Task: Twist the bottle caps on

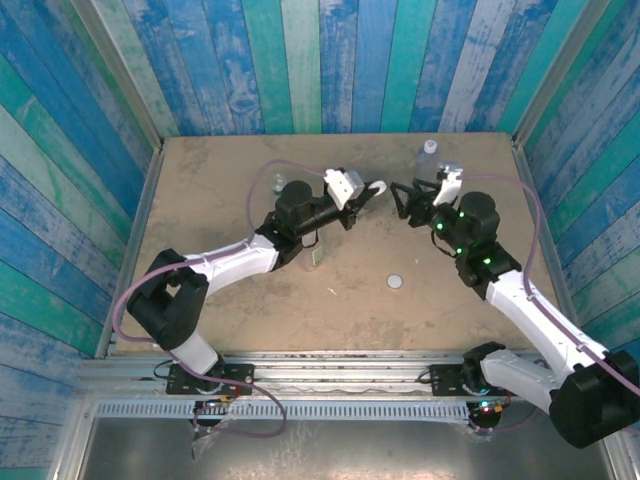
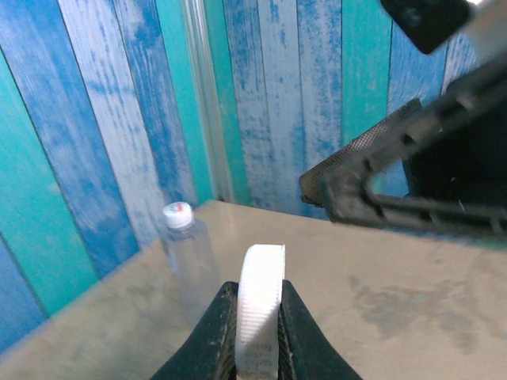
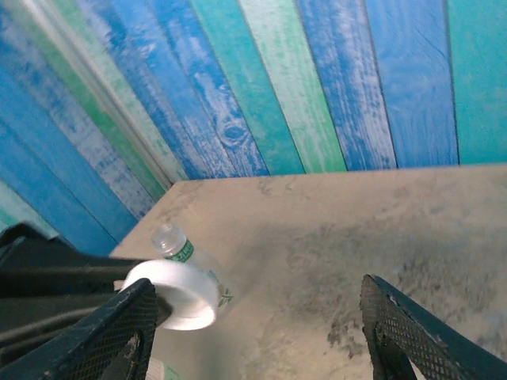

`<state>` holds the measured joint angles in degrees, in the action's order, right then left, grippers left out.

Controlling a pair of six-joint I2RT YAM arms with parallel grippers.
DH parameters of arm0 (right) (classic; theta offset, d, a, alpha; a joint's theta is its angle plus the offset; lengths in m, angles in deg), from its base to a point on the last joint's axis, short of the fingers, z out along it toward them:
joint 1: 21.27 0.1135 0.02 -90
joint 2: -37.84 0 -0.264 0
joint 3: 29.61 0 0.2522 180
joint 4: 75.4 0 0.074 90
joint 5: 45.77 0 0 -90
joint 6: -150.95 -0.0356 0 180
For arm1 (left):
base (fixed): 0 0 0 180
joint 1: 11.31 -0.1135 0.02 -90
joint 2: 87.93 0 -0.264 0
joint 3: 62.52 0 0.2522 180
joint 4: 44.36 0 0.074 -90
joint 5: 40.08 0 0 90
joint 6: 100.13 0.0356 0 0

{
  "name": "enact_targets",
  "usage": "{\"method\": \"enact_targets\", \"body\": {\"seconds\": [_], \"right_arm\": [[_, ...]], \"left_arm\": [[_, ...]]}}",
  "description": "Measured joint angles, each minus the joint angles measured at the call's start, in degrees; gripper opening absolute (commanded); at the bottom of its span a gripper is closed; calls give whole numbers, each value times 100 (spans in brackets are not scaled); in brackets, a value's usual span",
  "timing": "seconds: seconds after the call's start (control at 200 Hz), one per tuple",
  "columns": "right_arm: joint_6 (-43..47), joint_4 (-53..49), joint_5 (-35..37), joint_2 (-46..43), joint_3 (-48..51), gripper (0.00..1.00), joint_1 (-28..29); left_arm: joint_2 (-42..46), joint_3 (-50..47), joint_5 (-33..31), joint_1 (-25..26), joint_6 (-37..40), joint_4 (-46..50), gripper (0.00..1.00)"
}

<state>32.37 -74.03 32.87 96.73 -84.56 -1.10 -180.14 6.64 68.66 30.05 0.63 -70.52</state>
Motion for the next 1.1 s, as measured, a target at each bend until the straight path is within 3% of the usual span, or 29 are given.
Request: {"method": "enact_targets", "body": {"seconds": [0.255,0.531,0.646,0.816,1.102], "right_arm": [[-1980,-358,-1366,-24,-15,67,-802],[-3077,-142,-2551,203,-39,50,-979],[-3241,-72,-3003,553,-144,48,-988],[-3486,317,-3501,925,-197,35,-1003],[-3755,710,-3858,1220,-199,36,-1019]], "left_arm": [[-31,-378,-1097,522,2883,-651,4],[-466,-745,-2188,920,5270,-1716,3],[-562,-756,-2446,1032,5932,-2094,2],[-763,-756,-2693,1126,6688,-2496,2],[-857,-769,-2835,1143,7250,-2750,2]]}}
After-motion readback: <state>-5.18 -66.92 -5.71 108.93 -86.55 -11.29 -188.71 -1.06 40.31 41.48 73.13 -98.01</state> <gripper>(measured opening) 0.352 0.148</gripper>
